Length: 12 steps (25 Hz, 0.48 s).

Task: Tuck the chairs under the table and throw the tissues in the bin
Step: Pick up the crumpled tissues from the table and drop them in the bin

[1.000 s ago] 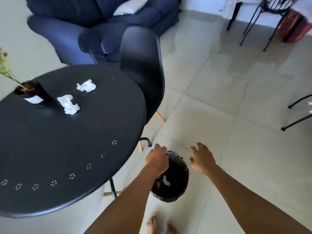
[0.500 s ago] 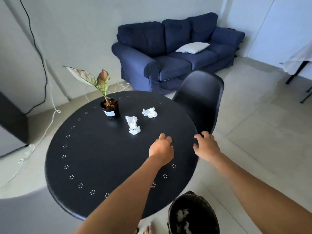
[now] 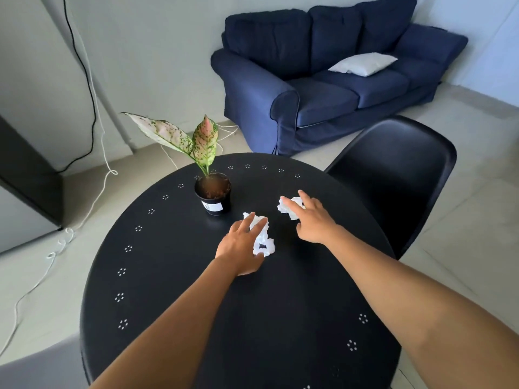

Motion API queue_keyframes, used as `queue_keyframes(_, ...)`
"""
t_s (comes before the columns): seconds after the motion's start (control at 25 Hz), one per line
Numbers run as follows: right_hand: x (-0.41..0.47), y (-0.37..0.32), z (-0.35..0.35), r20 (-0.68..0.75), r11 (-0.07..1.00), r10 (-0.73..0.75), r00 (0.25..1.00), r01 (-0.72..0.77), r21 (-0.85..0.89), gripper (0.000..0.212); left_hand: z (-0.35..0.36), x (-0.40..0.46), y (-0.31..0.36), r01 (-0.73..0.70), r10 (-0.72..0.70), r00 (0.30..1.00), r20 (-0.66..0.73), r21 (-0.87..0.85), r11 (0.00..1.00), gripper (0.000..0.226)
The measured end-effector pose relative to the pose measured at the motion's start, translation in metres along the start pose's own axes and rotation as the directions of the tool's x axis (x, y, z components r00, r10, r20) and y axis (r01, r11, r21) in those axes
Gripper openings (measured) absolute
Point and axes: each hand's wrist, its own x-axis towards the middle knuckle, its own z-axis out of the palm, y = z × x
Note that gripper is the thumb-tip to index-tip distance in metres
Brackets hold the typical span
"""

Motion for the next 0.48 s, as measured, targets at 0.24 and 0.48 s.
queue_keyframes(0.24,0.011,0.004,0.011,0.022,0.999,-0.005,1.0,0.005,-0.036,0.063,0.016,0.009,0.001,0.021,-0.021,1.0,0.004,-0.061,0.998,0.047)
queue_keyframes(0.48,-0.026,0.024,0.019,-0.134,0.999,0.035,0.99,-0.04,-0.033,0.039,0.019,0.0,0.032,0.056,-0.065,0.991,-0.113,-0.085,0.995,0.03)
